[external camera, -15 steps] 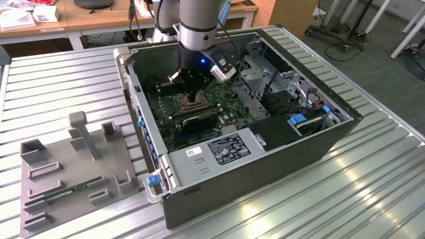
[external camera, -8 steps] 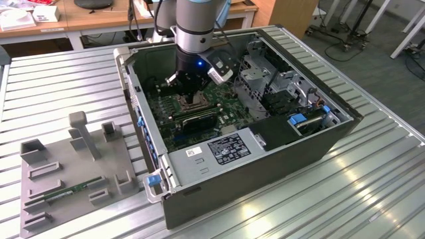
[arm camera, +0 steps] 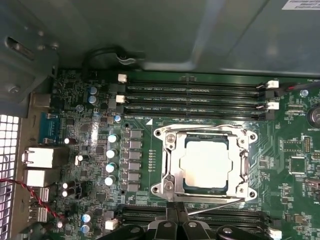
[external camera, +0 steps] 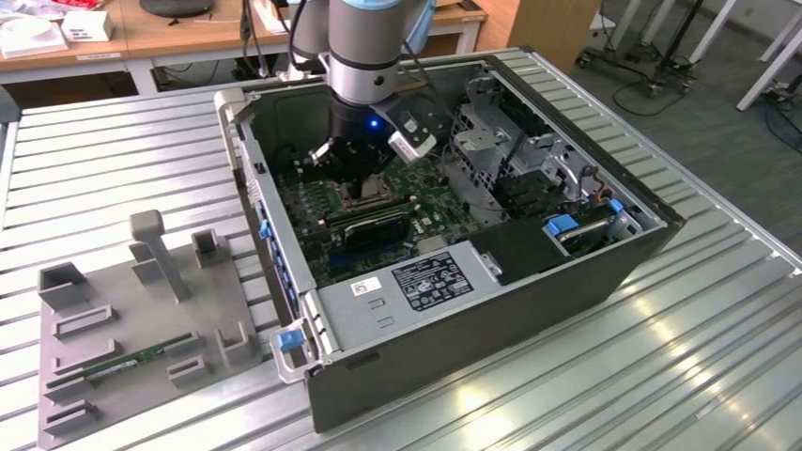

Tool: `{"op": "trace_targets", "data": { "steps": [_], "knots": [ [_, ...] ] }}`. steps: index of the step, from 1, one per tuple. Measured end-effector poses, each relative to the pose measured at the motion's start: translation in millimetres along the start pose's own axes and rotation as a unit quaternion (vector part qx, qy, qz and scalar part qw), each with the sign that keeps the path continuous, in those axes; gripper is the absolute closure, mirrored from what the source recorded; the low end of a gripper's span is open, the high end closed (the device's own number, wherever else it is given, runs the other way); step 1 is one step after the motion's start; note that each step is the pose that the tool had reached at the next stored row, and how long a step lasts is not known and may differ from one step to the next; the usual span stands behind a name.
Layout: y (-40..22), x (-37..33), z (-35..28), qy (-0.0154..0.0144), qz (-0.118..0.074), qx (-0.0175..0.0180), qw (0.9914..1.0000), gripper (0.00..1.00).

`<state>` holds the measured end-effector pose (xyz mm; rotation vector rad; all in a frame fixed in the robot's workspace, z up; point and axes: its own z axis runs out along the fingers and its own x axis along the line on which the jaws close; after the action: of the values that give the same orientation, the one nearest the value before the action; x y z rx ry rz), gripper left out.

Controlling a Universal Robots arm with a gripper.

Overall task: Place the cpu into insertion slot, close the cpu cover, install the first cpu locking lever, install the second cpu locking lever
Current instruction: 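Install the second cpu locking lever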

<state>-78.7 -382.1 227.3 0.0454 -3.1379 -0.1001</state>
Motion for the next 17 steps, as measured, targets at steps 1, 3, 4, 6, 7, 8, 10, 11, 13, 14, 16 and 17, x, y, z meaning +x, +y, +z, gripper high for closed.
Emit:
{"op": "trace_targets", "data": {
  "steps": [1,3,4,6,7,8,10,11,13,14,16,17],
  "knots": [
    [0.0,0.6,0.7,0.0,0.0,0.0,1.0,0.89],
    [-0.1,1.7,2.1,0.0,0.0,0.0001,1.0,0.89],
    [-0.1,2.1,3.0,0.0,0.0,0.0,1.0,0.89],
    [-0.2,3.2,4.8,0.0,0.0,0.0,1.0,0.89],
    [-0.3,3.8,5.7,0.0,0.0,0.0,1.0,0.89],
    [-0.3,4.3,6.7,0.0,0.0,0.0,1.0,0.89],
    [-0.4,5.2,8.2,0.0,0.0,0.0,1.0,0.89],
    [-0.4,5.4,8.9,0.0,0.0,0.0,1.0,0.89],
    [-0.5,5.7,9.9,0.0,0.0,0.0,1.0,0.89],
    [-0.5,5.9,10.4,0.0,0.0,0.0,1.0,0.89],
    [-0.6,6.3,11.3,0.0,0.0,0.0,1.0,0.89],
    [-0.6,6.5,11.7,0.0,0.0,-0.0001,1.0,0.89]
  ]
}}
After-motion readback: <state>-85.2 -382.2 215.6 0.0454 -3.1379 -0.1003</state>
